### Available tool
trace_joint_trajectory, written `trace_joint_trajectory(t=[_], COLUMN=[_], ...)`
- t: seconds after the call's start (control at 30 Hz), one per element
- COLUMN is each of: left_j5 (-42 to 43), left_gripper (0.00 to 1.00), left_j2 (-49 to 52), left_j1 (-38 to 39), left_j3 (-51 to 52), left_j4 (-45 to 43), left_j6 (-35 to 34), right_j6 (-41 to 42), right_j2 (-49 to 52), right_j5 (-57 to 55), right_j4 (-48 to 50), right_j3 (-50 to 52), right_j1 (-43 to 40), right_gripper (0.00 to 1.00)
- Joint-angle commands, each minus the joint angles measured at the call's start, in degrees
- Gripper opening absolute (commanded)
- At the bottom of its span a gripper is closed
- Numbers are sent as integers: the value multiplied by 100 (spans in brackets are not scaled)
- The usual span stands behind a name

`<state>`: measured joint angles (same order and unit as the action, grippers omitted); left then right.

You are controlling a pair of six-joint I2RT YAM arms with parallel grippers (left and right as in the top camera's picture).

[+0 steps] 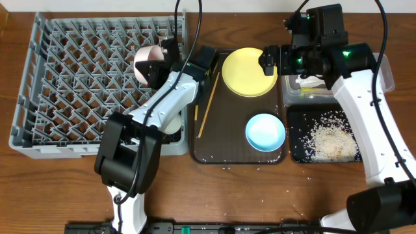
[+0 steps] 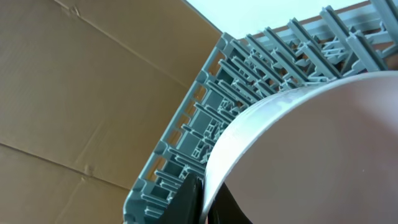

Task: Sort waste into correct bins and load items into the dishwasher
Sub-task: 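Lift the pink bowl and place it upright in the dish rack, then release the pink bowl and move the left gripper to the blue bowl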

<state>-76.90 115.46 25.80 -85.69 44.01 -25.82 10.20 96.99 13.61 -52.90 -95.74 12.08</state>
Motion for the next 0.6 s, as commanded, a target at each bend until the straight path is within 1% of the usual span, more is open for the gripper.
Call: trace_joint_trajectory(t=[0.0,0.2,0.4,0.43,0.5,0.57], left_j5=[-175,-22,977,1104,1416,1674], left_gripper=[7,8,15,17,29,35], left_j2=[42,42,39,39,37,22], left_j1=[70,103,195,221,275,313], left_j3=[210,249,249,249,247,247], left_j4=[-90,-83,52,83,173,245], left_j6=[-258,-245,214,225,225,223], right_j6=[2,2,2,2,2,4], right_j2=[-66,-66,-66,-66,-66,-66], right_j5=[-9,-9,-9,-9,-9,-9], right_j4=[-9,-9,-9,-9,-9,-9], right_j3=[-79,-79,-79,-79,-79,-79], right_j1=[0,-2,-2,-2,-2,-2], right_gripper=[99,99,99,99,99,99])
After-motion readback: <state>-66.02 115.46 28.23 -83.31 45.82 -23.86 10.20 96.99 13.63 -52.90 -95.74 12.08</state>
